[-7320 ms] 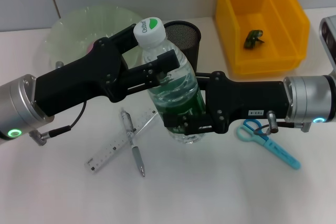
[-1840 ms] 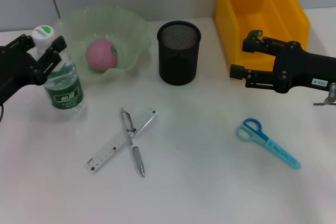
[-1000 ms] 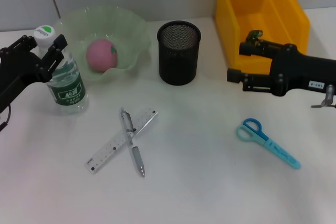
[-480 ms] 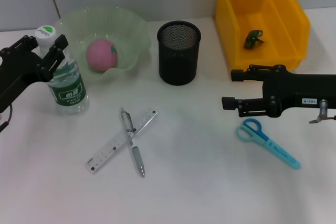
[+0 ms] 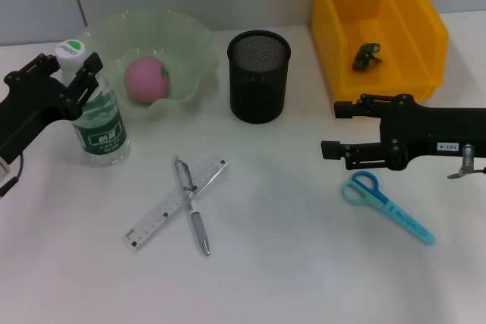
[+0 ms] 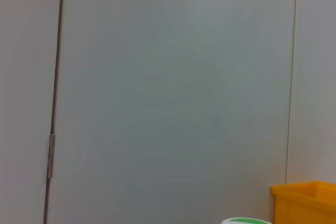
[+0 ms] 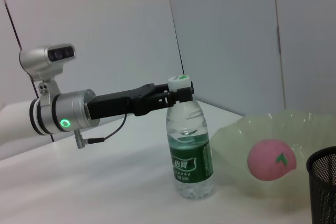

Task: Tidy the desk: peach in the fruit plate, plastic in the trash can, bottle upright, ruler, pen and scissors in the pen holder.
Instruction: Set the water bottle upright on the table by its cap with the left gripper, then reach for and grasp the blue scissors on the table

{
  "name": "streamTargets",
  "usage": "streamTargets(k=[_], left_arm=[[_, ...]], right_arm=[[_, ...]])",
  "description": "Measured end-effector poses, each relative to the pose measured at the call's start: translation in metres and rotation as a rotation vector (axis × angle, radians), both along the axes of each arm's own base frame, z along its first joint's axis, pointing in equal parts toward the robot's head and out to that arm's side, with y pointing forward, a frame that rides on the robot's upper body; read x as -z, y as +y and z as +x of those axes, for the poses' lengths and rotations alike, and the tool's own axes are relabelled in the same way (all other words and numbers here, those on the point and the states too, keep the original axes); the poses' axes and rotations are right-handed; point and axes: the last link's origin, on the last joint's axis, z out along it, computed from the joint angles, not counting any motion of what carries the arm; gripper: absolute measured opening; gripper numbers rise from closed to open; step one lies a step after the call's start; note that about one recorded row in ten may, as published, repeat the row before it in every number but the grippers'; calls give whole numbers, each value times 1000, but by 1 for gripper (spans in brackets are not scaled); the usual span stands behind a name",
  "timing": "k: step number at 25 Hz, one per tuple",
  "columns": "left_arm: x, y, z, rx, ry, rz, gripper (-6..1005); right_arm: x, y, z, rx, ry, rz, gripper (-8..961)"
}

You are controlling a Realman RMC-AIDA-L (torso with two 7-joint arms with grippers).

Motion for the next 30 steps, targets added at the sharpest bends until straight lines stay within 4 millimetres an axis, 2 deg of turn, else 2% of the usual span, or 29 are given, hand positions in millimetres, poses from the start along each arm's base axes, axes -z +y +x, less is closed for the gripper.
streamTargets(k=[16, 27, 30], left_arm=[[0, -2, -1, 1, -3, -5, 481], [-5, -3, -4, -14, -32, -15, 673], [-11, -6, -6, -13, -50, -19, 844]], right_arm=[[0, 2, -2, -6, -2, -1, 818], [0, 2, -2, -5, -4, -5, 818], [1, 2, -2, 1, -7, -12, 818]])
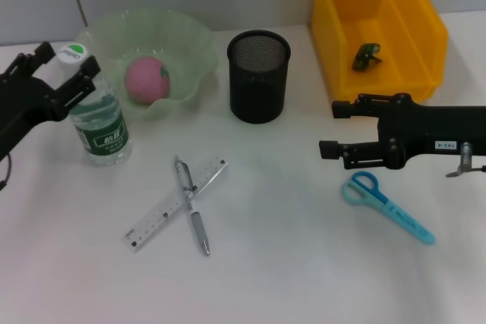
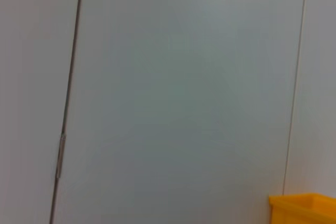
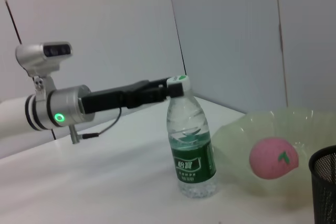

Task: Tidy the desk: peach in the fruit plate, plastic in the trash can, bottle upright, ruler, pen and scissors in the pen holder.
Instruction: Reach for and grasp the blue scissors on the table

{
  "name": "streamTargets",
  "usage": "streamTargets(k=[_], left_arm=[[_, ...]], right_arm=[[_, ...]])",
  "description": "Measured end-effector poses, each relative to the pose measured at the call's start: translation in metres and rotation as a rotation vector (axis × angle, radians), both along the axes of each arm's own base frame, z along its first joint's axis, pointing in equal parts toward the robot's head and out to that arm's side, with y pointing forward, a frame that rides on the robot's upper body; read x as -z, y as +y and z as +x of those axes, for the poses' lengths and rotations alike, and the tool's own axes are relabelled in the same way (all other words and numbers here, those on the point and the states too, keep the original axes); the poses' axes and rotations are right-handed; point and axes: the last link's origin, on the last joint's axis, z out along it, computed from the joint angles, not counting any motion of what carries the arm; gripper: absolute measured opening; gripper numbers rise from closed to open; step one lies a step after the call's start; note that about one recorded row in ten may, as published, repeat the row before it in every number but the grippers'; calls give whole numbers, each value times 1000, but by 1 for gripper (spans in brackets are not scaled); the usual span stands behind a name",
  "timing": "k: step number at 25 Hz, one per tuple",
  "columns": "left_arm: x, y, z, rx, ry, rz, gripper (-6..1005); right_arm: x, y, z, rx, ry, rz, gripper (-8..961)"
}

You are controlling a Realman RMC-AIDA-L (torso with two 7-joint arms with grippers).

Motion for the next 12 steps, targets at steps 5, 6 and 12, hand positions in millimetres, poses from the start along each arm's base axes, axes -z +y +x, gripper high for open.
streamTargets(k=[5, 6, 12], left_arm=[[-15, -17, -4, 39, -33, 19, 843], [-15, -17, -4, 39, -33, 19, 842], [-30, -38, -7, 81, -98, 24, 841]], right_arm=[[0, 0, 0, 0, -5, -2, 818], [0, 0, 0, 0, -5, -2, 818], [-1, 1, 0, -2, -7, -1, 818]])
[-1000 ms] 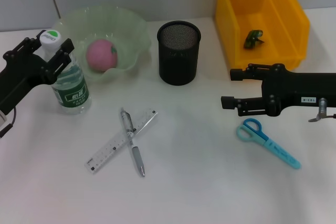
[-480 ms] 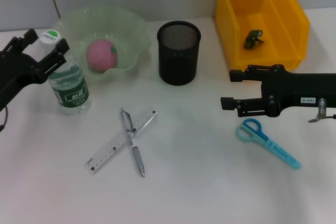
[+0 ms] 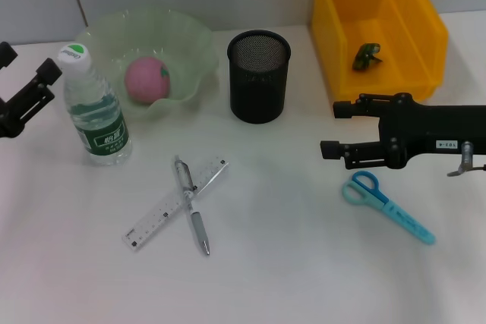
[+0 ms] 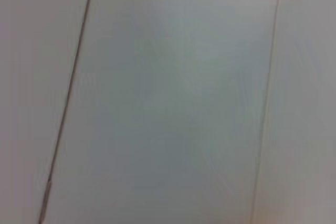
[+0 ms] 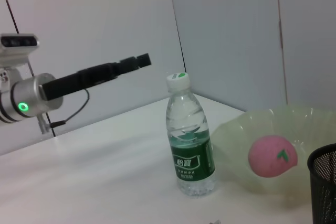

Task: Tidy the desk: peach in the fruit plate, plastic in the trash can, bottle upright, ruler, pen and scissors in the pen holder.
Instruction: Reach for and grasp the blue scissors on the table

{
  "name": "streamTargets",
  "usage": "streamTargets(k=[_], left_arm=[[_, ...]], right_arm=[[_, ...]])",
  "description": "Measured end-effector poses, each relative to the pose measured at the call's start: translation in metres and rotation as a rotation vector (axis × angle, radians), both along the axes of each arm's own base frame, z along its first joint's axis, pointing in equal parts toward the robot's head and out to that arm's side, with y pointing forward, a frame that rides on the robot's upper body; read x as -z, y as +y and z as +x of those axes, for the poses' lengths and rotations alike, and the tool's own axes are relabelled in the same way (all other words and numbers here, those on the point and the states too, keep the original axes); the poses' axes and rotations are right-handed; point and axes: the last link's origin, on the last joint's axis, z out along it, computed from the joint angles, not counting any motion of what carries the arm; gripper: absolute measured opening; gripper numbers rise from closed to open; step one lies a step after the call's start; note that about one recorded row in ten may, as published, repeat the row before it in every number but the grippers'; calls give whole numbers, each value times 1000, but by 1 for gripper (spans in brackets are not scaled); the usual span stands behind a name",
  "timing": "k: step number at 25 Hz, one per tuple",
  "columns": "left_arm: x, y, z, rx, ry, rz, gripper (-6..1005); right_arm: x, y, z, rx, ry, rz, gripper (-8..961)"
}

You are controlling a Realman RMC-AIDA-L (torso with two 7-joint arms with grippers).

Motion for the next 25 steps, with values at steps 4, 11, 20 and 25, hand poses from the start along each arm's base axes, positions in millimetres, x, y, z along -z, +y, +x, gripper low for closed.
streamTargets(k=[4, 11, 20, 25], left_arm=[[-3, -13, 5, 68, -17, -64, 840], [2, -31, 26, 249, 3, -396, 840], [30, -31, 33, 308, 231, -607, 840], [43, -22, 35, 288, 317, -632, 840]], right_arm=[[0, 0, 0, 0, -1, 0, 818], [-1, 0, 0, 0, -3, 0, 818], [1, -3, 2, 22, -41, -64, 817], [-13, -3, -12, 74, -84, -123, 817]])
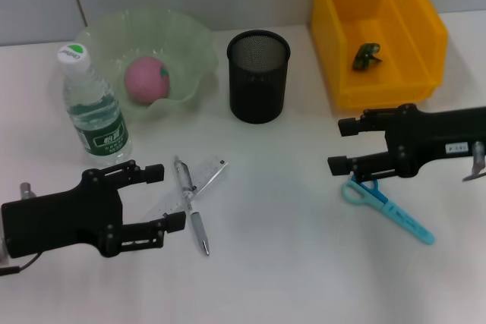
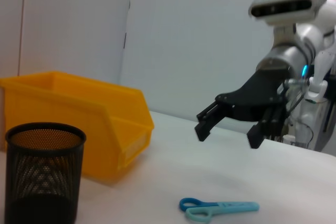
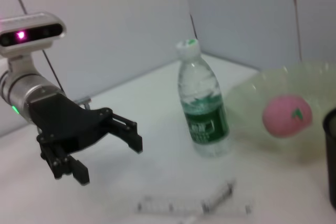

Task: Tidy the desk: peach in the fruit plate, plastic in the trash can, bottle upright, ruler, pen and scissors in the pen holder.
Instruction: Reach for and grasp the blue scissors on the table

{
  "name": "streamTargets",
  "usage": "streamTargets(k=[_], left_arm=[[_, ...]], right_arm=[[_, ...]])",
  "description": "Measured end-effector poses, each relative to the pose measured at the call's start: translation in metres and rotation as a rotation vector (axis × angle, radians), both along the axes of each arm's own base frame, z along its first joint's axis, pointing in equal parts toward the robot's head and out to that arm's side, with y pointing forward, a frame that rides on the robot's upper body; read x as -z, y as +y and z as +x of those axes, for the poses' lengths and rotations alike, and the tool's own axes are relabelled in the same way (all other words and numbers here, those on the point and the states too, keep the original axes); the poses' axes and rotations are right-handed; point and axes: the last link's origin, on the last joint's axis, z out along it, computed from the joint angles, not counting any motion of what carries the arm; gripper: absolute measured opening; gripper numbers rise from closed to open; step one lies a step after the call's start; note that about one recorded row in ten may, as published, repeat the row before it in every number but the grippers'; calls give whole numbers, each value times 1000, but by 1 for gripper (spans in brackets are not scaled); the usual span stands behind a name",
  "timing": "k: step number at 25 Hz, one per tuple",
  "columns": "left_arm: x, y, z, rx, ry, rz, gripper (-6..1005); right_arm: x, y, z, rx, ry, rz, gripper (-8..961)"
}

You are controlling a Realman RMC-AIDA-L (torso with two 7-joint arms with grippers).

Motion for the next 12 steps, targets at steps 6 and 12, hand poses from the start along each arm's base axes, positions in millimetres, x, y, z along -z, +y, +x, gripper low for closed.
streamTargets(k=[6, 12], left_arm=[[1, 7, 3, 7, 15, 11, 840], [3, 10, 5, 11, 21, 9, 840]], right_arm=[[-17, 5, -28, 237, -325, -68, 817], [-30, 14, -54, 490, -579, -85, 817]])
